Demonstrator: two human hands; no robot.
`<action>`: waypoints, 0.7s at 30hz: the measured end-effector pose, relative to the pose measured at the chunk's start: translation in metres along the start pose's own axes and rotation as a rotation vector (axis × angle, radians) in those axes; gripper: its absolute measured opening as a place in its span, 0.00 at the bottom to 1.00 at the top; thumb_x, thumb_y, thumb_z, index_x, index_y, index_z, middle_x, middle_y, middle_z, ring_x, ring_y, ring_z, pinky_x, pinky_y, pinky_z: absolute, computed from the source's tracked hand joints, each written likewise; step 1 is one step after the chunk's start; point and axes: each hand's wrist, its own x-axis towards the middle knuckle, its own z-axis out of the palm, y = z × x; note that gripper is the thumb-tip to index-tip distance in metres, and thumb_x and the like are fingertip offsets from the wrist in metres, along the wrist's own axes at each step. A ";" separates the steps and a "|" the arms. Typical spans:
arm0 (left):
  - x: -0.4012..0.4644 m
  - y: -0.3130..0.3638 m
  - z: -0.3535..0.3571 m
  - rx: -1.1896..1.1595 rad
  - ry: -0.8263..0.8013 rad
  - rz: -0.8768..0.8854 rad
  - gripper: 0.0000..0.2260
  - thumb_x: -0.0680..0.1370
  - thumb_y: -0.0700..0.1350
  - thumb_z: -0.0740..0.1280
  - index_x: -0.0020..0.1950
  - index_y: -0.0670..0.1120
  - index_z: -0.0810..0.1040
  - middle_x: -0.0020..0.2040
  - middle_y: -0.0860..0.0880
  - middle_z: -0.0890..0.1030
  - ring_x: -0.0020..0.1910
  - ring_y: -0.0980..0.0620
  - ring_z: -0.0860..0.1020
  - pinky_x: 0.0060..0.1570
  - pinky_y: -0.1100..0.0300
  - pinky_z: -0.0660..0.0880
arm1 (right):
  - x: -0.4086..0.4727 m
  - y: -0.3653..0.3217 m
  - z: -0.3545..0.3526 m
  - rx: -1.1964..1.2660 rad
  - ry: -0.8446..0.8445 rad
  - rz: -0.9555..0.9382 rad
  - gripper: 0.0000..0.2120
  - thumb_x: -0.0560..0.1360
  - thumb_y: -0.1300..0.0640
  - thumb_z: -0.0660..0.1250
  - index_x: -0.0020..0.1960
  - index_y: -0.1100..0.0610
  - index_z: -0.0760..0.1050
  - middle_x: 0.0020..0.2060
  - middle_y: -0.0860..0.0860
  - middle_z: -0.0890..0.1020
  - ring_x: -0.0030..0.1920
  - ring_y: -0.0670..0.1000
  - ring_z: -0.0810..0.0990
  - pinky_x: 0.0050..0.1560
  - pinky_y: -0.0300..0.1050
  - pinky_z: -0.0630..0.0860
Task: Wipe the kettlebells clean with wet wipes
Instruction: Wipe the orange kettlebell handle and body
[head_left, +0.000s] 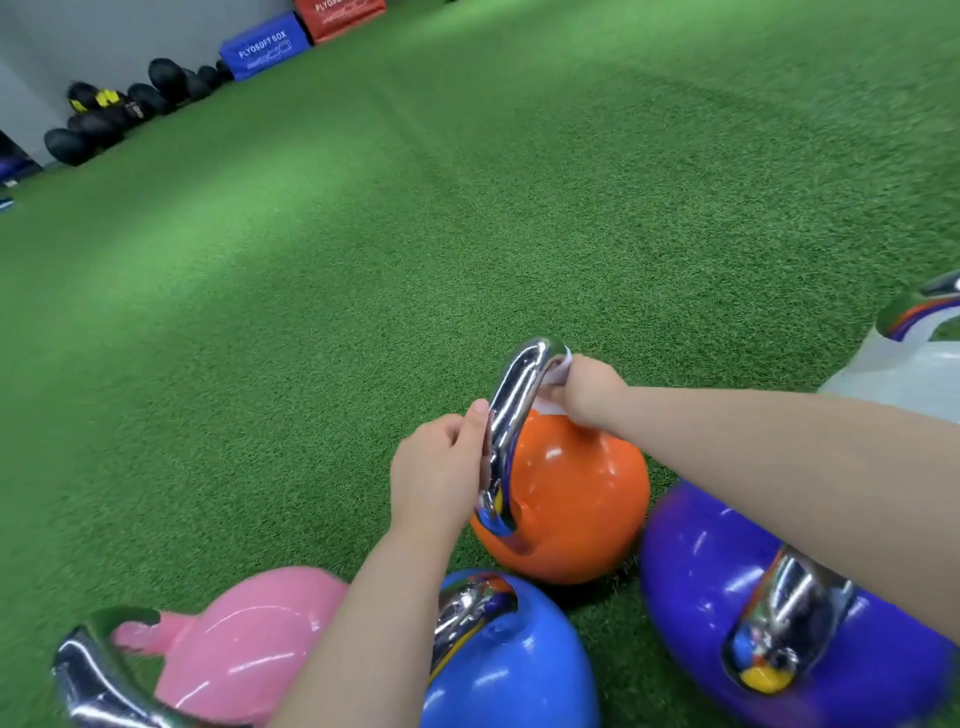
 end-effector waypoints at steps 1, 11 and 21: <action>0.000 0.000 0.000 0.001 -0.005 0.004 0.24 0.79 0.55 0.56 0.25 0.47 0.69 0.25 0.48 0.77 0.28 0.52 0.73 0.39 0.58 0.69 | 0.001 0.000 0.000 -0.001 -0.033 0.023 0.19 0.77 0.52 0.63 0.63 0.63 0.72 0.59 0.60 0.77 0.60 0.60 0.75 0.58 0.50 0.71; -0.002 0.002 0.002 -0.036 0.006 -0.032 0.26 0.80 0.54 0.56 0.22 0.49 0.63 0.16 0.56 0.69 0.21 0.62 0.69 0.32 0.60 0.60 | -0.001 0.011 -0.011 0.059 -0.001 0.204 0.17 0.71 0.48 0.71 0.35 0.57 0.69 0.33 0.52 0.71 0.33 0.51 0.71 0.33 0.43 0.69; -0.001 0.001 0.004 -0.100 0.014 -0.036 0.24 0.81 0.52 0.55 0.24 0.48 0.65 0.17 0.56 0.69 0.18 0.61 0.67 0.24 0.70 0.62 | 0.004 0.002 -0.005 0.213 -0.199 0.124 0.11 0.73 0.50 0.69 0.39 0.50 0.67 0.45 0.52 0.74 0.52 0.53 0.71 0.62 0.49 0.70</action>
